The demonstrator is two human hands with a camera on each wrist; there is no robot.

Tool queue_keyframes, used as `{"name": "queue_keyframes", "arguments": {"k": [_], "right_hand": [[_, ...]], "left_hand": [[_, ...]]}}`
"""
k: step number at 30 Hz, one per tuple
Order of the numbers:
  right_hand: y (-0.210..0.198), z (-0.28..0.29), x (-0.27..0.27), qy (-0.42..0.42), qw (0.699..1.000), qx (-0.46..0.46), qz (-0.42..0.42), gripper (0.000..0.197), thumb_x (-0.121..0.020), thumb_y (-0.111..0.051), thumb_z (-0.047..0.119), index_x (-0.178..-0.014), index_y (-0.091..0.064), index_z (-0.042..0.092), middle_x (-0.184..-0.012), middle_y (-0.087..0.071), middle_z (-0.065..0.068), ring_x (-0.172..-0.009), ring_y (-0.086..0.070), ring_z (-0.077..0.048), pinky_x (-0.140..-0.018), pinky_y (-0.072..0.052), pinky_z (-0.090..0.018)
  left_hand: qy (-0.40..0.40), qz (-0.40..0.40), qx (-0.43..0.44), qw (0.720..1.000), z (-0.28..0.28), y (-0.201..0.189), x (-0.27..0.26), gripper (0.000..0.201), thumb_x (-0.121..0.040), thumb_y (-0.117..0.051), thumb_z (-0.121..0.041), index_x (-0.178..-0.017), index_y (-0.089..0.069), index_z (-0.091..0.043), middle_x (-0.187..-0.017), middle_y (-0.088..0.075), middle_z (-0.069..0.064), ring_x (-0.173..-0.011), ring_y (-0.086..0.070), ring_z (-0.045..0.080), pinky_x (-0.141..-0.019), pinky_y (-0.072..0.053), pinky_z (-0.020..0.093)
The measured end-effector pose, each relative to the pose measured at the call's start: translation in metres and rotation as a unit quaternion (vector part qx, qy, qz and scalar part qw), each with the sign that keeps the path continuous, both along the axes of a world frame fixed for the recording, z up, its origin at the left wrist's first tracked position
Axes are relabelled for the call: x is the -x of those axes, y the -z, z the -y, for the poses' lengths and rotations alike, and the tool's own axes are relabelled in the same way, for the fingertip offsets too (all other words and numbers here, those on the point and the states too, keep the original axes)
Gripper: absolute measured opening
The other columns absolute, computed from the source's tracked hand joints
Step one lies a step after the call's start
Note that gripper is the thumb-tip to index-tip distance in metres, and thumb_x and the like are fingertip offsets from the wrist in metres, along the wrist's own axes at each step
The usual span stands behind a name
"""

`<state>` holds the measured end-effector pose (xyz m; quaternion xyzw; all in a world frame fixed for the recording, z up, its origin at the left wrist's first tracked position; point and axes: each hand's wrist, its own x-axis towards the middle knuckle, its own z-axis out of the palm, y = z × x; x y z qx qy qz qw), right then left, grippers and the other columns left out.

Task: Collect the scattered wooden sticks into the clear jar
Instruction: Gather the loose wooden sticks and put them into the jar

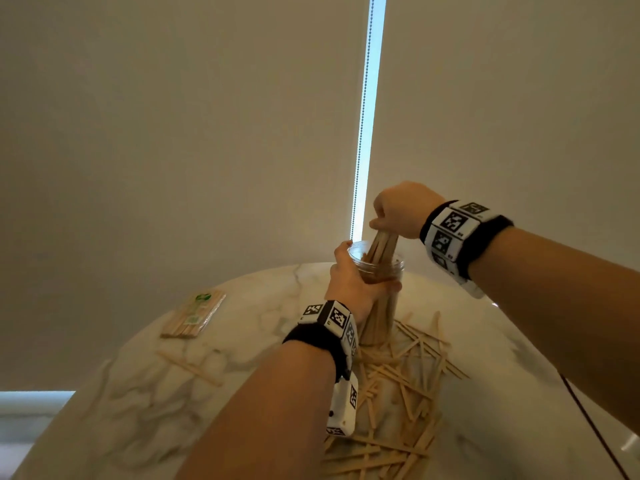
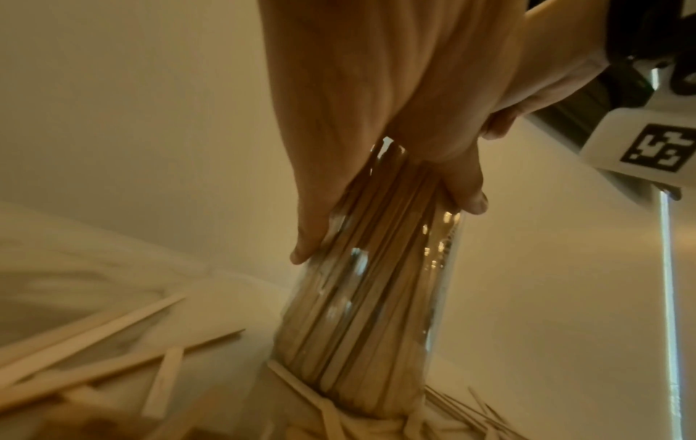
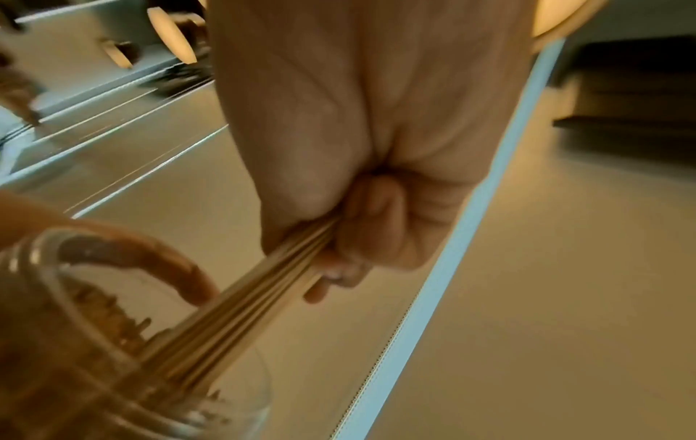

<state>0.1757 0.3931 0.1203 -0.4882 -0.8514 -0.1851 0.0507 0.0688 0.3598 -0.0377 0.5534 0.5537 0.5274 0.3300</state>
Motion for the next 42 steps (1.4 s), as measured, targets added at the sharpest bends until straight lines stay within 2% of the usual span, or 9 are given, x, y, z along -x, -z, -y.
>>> {"name": "queue_keyframes", "arguments": {"k": [8, 11, 17, 22, 25, 28, 32, 39, 42], "right_hand": [[0.015, 0.008, 0.015, 0.018, 0.991, 0.13, -0.033, 0.026, -0.101, -0.05, 0.019, -0.117, -0.068, 0.009, -0.11, -0.069, -0.004, -0.097, -0.065, -0.021, -0.088, -0.055, -0.033], [0.023, 0.009, 0.02, 0.029, 0.988, 0.154, -0.001, 0.028, -0.101, -0.048, 0.014, -0.119, -0.067, 0.006, -0.117, -0.069, -0.01, -0.098, -0.065, -0.021, -0.08, -0.054, -0.028], [0.026, 0.008, 0.014, 0.015, 0.99, 0.137, -0.035, 0.023, -0.097, -0.057, 0.021, -0.113, -0.072, 0.017, -0.109, -0.07, 0.0, -0.098, -0.065, -0.02, -0.09, -0.055, -0.032], [0.034, 0.009, 0.012, -0.001, 0.985, 0.169, -0.013, 0.027, -0.103, -0.048, 0.023, -0.118, -0.069, 0.017, -0.113, -0.066, -0.001, -0.093, -0.057, -0.018, -0.079, -0.045, -0.028], [0.034, 0.005, 0.006, -0.014, 0.987, 0.116, -0.111, 0.012, -0.096, -0.062, 0.021, -0.098, -0.074, 0.02, -0.101, -0.069, 0.004, -0.087, -0.06, -0.014, -0.073, -0.046, -0.023], [0.039, 0.004, 0.009, -0.01, 0.989, 0.131, -0.072, 0.024, -0.097, -0.06, 0.028, -0.074, -0.069, 0.023, -0.078, -0.066, 0.006, -0.08, -0.06, -0.015, -0.065, -0.043, -0.02], [0.03, 0.01, 0.007, -0.005, 0.983, 0.175, -0.046, 0.014, -0.094, -0.063, 0.027, -0.101, -0.075, 0.023, -0.095, -0.065, 0.008, -0.091, -0.059, -0.014, -0.077, -0.045, -0.025], [0.03, 0.004, 0.006, -0.009, 0.979, 0.193, -0.07, 0.012, -0.091, -0.069, 0.03, -0.1, -0.074, 0.024, -0.1, -0.069, 0.006, -0.094, -0.062, -0.014, -0.086, -0.053, -0.029], [0.032, -0.002, -0.002, -0.013, 0.971, 0.19, -0.145, 0.015, -0.084, -0.078, 0.031, -0.09, -0.071, 0.02, -0.088, -0.067, 0.006, -0.08, -0.063, -0.011, -0.068, -0.051, -0.024]], "left_hand": [[-0.006, 0.011, -0.007, 1.0, 0.005, -0.002, -0.001, 0.127, -0.043, -0.087, -0.056, -0.147, -0.016, -0.041, -0.135, -0.056, 0.004, -0.122, -0.057, 0.024, -0.105, -0.048, 0.043], [-0.006, 0.012, -0.001, 1.0, 0.007, -0.002, -0.002, 0.13, -0.04, -0.086, -0.056, -0.148, -0.015, -0.041, -0.137, -0.055, 0.003, -0.123, -0.057, 0.025, -0.105, -0.048, 0.045], [-0.006, 0.02, 0.005, 1.0, 0.005, -0.001, -0.003, 0.128, -0.043, -0.09, -0.051, -0.147, -0.016, -0.043, -0.133, -0.058, 0.003, -0.12, -0.059, 0.024, -0.105, -0.049, 0.044], [-0.006, 0.021, 0.003, 1.0, 0.003, 0.001, -0.002, 0.121, -0.057, -0.092, -0.041, -0.149, -0.014, -0.042, -0.135, -0.055, 0.003, -0.122, -0.057, 0.026, -0.104, -0.049, 0.044], [-0.008, 0.031, -0.003, 0.999, 0.003, 0.002, -0.002, 0.119, -0.06, -0.093, -0.036, -0.15, -0.015, -0.039, -0.135, -0.056, 0.002, -0.122, -0.057, 0.023, -0.104, -0.049, 0.041], [-0.008, 0.03, 0.001, 1.0, 0.003, 0.001, -0.002, 0.118, -0.065, -0.092, -0.032, -0.152, -0.013, -0.037, -0.136, -0.054, 0.002, -0.122, -0.056, 0.024, -0.101, -0.048, 0.038], [-0.006, 0.028, 0.003, 1.0, 0.002, 0.001, -0.001, 0.117, -0.067, -0.092, -0.031, -0.152, -0.012, -0.037, -0.138, -0.053, 0.004, -0.124, -0.055, 0.025, -0.097, -0.045, 0.033], [0.0, 0.034, -0.001, 0.999, 0.004, 0.003, -0.002, 0.116, -0.066, -0.091, -0.034, -0.151, -0.013, -0.041, -0.138, -0.05, 0.001, -0.124, -0.054, 0.024, -0.101, -0.048, 0.038], [0.001, 0.039, 0.001, 0.999, 0.004, 0.004, -0.002, 0.117, -0.058, -0.091, -0.042, -0.147, -0.015, -0.046, -0.136, -0.051, 0.0, -0.122, -0.055, 0.025, -0.101, -0.05, 0.044]]}}
